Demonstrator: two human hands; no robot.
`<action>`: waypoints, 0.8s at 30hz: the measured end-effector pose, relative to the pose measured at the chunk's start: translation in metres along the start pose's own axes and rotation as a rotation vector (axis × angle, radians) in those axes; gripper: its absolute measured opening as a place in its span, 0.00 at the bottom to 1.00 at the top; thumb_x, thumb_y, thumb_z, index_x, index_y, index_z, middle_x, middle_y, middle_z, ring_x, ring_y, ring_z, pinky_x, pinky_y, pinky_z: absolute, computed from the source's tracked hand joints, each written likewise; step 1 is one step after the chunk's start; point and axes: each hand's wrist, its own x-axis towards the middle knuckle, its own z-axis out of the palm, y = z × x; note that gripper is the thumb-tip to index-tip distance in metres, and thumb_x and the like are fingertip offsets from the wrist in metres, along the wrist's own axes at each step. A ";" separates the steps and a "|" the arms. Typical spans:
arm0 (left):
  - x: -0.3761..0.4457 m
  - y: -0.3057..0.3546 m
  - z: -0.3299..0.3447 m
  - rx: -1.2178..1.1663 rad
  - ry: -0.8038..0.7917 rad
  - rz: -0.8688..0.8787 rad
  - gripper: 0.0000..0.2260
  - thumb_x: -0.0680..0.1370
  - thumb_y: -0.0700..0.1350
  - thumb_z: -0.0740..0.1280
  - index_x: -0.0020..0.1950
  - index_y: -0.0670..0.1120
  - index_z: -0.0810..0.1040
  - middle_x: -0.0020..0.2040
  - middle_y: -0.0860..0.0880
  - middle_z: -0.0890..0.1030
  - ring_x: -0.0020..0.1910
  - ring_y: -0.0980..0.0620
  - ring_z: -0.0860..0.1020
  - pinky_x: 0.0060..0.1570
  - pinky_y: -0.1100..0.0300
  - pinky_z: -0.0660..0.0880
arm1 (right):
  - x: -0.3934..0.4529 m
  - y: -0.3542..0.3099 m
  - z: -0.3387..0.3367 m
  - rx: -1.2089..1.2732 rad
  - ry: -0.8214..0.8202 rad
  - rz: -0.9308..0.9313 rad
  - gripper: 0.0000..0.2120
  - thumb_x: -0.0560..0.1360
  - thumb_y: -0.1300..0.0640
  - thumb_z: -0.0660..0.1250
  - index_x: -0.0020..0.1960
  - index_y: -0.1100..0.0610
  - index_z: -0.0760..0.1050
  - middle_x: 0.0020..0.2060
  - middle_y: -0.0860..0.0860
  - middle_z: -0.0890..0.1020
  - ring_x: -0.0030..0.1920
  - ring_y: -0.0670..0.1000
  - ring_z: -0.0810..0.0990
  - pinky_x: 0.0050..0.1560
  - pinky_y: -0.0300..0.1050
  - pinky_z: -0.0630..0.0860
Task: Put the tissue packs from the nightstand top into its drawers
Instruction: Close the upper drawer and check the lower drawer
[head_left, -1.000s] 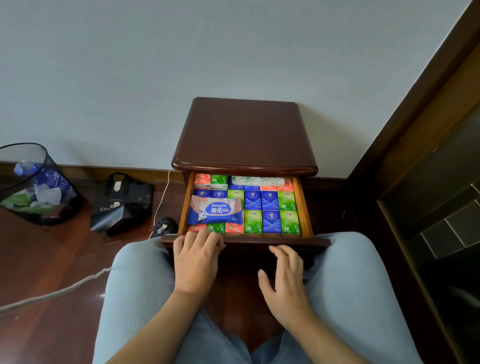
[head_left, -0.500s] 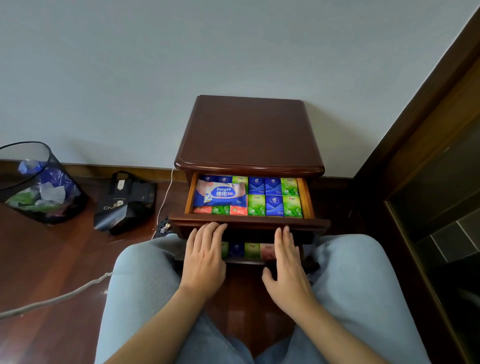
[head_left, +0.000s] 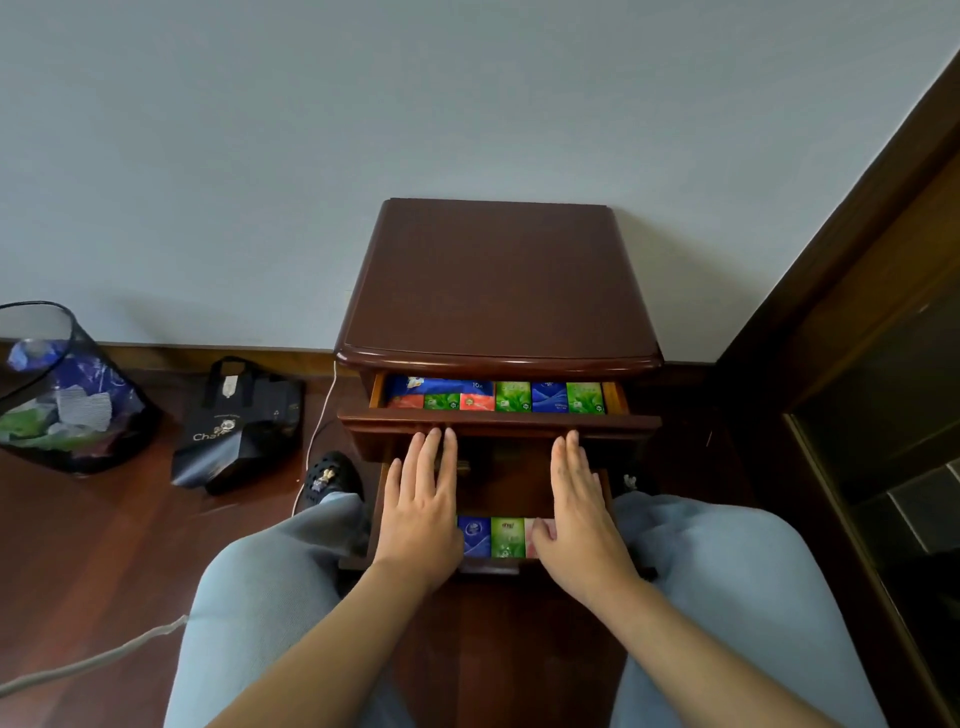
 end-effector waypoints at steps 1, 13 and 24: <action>0.005 0.000 0.000 -0.004 0.002 0.000 0.50 0.77 0.48 0.65 0.80 0.49 0.25 0.84 0.45 0.38 0.83 0.44 0.35 0.82 0.44 0.44 | 0.006 0.000 -0.001 -0.008 -0.006 0.004 0.51 0.83 0.55 0.65 0.80 0.47 0.23 0.79 0.44 0.24 0.81 0.45 0.29 0.77 0.41 0.35; 0.056 -0.004 -0.005 -0.029 -0.008 0.005 0.48 0.79 0.48 0.64 0.80 0.48 0.26 0.84 0.46 0.36 0.83 0.44 0.36 0.81 0.44 0.42 | 0.056 0.007 -0.006 -0.041 -0.003 0.001 0.48 0.83 0.55 0.64 0.82 0.48 0.27 0.81 0.45 0.27 0.81 0.46 0.31 0.81 0.45 0.41; 0.071 -0.004 0.000 -0.037 0.033 0.011 0.49 0.76 0.46 0.65 0.81 0.48 0.27 0.85 0.44 0.39 0.84 0.44 0.40 0.82 0.43 0.48 | 0.073 0.009 -0.008 -0.061 -0.004 0.002 0.47 0.82 0.56 0.64 0.83 0.47 0.29 0.81 0.44 0.29 0.81 0.45 0.34 0.80 0.45 0.43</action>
